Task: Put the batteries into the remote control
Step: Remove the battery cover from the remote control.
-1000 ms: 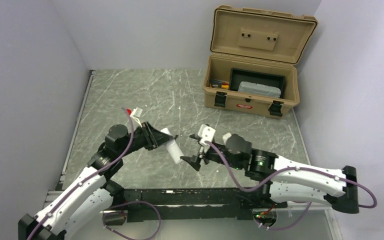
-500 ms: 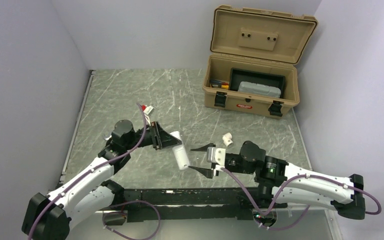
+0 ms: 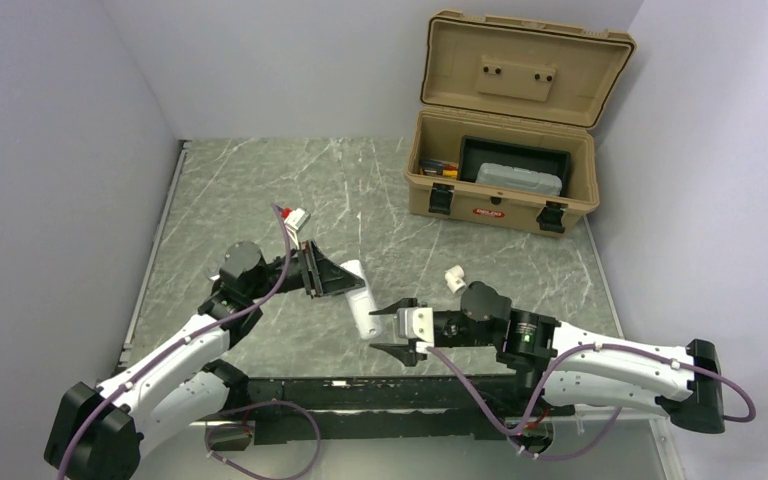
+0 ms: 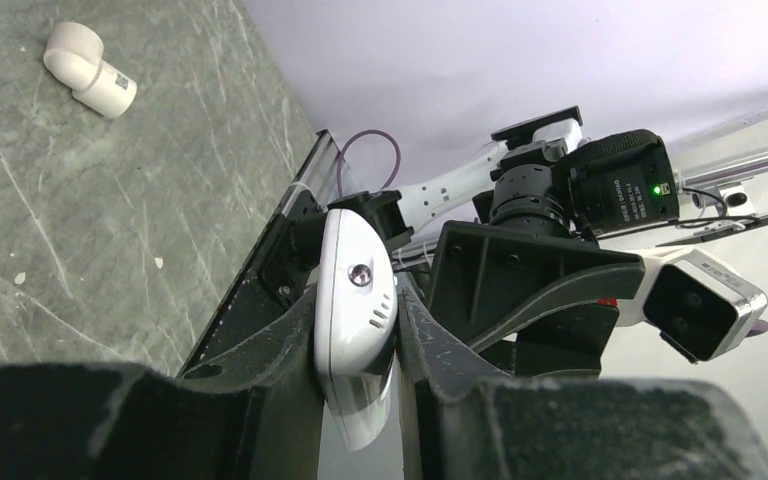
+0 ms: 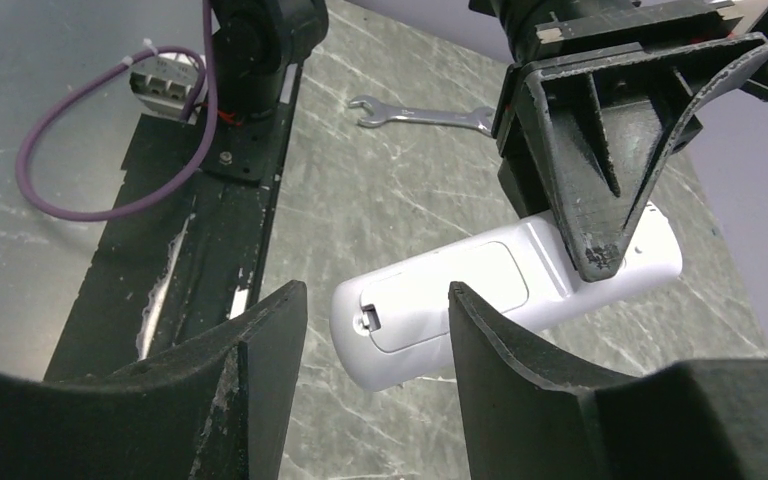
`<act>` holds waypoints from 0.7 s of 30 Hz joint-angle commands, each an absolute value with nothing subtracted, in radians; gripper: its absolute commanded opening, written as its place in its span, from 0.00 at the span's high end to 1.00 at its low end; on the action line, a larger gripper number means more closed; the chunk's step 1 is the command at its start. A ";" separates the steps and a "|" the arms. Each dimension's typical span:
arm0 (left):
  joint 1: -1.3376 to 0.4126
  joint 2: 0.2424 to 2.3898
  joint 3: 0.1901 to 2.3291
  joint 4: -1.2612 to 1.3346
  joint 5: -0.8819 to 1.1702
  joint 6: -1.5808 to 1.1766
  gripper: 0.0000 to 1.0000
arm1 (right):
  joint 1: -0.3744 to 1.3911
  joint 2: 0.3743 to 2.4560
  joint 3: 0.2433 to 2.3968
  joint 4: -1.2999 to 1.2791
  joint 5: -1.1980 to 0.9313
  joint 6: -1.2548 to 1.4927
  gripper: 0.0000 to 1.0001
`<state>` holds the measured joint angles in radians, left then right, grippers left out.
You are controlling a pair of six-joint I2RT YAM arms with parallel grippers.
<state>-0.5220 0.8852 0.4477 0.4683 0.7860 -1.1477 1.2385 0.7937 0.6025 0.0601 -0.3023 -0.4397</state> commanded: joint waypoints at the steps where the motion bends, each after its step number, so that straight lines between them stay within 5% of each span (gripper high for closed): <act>1: -0.518 0.866 0.450 0.537 0.808 -1.168 1.00 | 1.234 0.797 0.635 0.079 -0.335 -0.478 0.45; 21: -0.518 0.888 0.452 0.551 0.850 -1.174 1.00 | 1.201 0.825 0.684 -0.015 -0.341 -0.559 0.51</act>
<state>-0.5213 0.8879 0.4465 0.4904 0.8211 -1.1679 1.2095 0.8143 0.6350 -0.0051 -0.3164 -0.5331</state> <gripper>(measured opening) 0.313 0.493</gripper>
